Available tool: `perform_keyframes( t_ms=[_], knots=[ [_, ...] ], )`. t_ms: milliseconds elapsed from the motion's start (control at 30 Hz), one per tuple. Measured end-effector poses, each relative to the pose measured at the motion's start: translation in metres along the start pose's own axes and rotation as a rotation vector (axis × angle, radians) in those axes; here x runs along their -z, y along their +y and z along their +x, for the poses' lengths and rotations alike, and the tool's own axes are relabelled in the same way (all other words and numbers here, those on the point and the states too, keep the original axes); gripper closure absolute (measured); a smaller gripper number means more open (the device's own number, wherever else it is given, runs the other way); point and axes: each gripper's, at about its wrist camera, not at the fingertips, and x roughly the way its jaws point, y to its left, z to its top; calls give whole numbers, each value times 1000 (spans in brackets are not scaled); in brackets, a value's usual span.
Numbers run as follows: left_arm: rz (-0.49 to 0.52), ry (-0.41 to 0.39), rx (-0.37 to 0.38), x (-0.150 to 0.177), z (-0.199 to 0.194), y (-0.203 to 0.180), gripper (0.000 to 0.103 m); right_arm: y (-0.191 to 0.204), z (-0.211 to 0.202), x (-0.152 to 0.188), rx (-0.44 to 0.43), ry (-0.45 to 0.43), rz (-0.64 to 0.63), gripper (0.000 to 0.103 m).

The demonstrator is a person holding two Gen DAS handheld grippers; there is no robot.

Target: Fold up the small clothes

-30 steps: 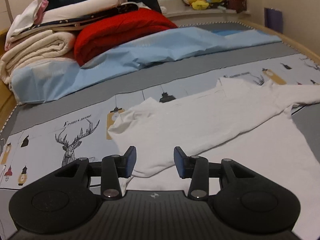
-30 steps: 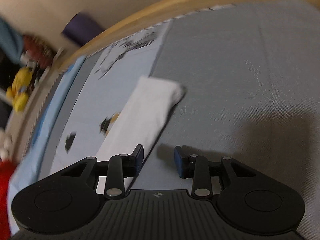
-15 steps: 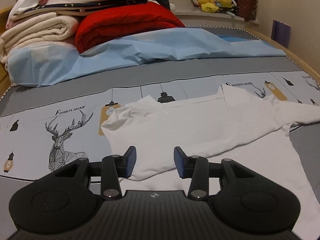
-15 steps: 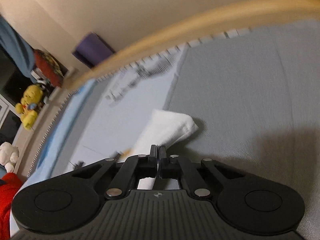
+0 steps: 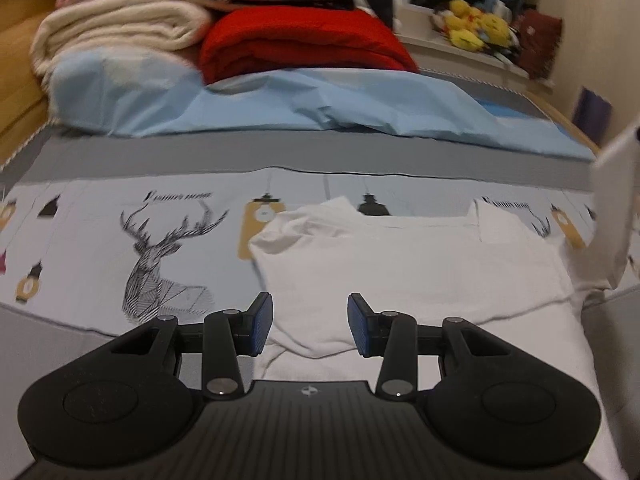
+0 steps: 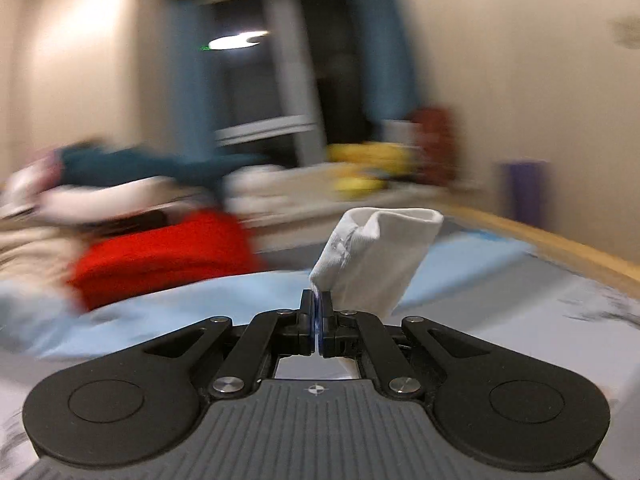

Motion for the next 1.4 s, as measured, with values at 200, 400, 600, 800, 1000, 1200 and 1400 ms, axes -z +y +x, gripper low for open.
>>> perform_keyframes(
  t_ms=[200,400,600,800,1000,1200,1400],
  knots=[
    [-152,51,-1,-5,2,38,57,156,15,48,-514,492,52,92],
    [-215,44,5,-12,-5,60,57,128,-8,4,-463,447,67,78],
    [-273,91,40,-13,12,60,57,19,-15,8,-110,371,264,77],
    [-298,140,107,-19,49,35,57,-57,0,39,178,490,463,74],
    [-311,221,126,-21,106,13,57,-81,14,55,176,561,486,74],
    [-330,272,99,-13,147,10,57,-79,50,90,177,672,562,71],
    [-353,294,108,-11,169,5,57,-75,67,102,210,699,609,66]
  ],
)
